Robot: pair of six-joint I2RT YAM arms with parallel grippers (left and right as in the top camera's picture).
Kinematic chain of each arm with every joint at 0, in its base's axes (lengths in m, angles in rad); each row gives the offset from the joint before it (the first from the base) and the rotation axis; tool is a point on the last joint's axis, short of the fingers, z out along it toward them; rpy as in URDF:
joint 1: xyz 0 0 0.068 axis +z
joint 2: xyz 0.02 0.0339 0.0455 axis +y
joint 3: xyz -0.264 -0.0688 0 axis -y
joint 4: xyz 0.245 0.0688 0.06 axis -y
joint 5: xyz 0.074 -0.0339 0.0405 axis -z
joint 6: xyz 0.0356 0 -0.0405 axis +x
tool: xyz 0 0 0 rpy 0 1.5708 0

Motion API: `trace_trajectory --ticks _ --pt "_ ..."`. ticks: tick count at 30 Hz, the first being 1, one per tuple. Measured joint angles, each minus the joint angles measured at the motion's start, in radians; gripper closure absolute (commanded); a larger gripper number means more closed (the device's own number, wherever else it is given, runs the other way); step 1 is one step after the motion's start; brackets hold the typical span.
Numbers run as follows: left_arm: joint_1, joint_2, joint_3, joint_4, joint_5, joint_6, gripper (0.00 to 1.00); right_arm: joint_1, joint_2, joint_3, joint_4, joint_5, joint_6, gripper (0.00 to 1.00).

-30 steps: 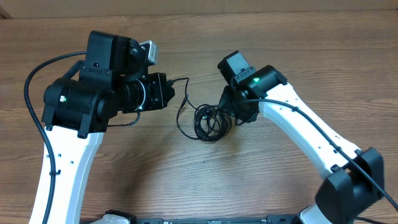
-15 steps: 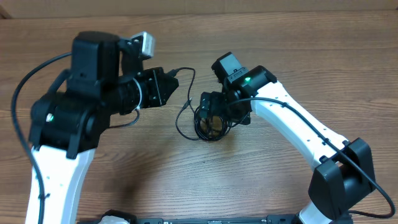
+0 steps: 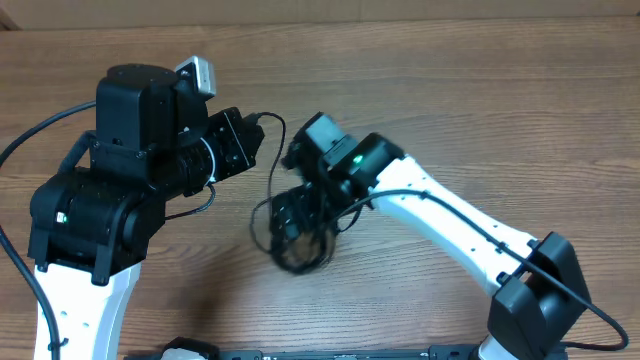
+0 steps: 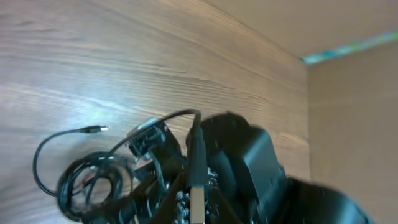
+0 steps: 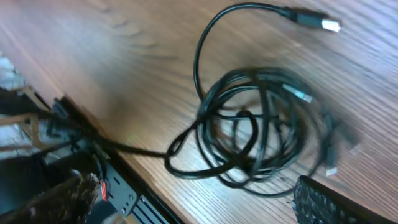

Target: Untangle cables

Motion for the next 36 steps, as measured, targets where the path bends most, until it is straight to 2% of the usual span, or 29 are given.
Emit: trace_trajectory --ticks 9,14,21,23,25,27,32,36 --pt "0.000 0.000 0.000 -0.087 -0.117 -0.066 0.96 -0.024 0.000 0.000 0.010 0.039 0.090 0.00" --pt "0.000 0.000 0.000 -0.088 -0.124 -0.097 0.96 -0.069 0.000 0.000 0.077 -0.061 0.072 0.00" --pt "0.000 0.000 0.000 -0.083 -0.105 -0.164 0.96 -0.027 0.000 0.000 0.159 -0.122 0.058 0.00" --pt "0.000 0.000 0.000 -0.084 -0.106 -0.168 0.96 -0.006 0.000 0.000 0.167 -0.105 0.072 0.05" --pt "0.000 0.000 0.000 -0.087 -0.106 -0.171 0.96 0.015 0.000 0.000 0.169 -0.055 0.103 0.17" --pt "0.000 0.000 0.000 -0.088 -0.106 -0.173 0.96 0.033 0.000 0.000 0.173 0.000 0.150 0.23" --pt "0.000 0.000 0.000 -0.091 -0.105 -0.176 0.96 0.050 0.000 0.000 0.208 0.081 0.219 0.30" --pt "0.000 0.000 0.000 -0.094 -0.105 -0.188 0.96 0.053 0.000 0.000 0.224 0.107 0.238 0.31"
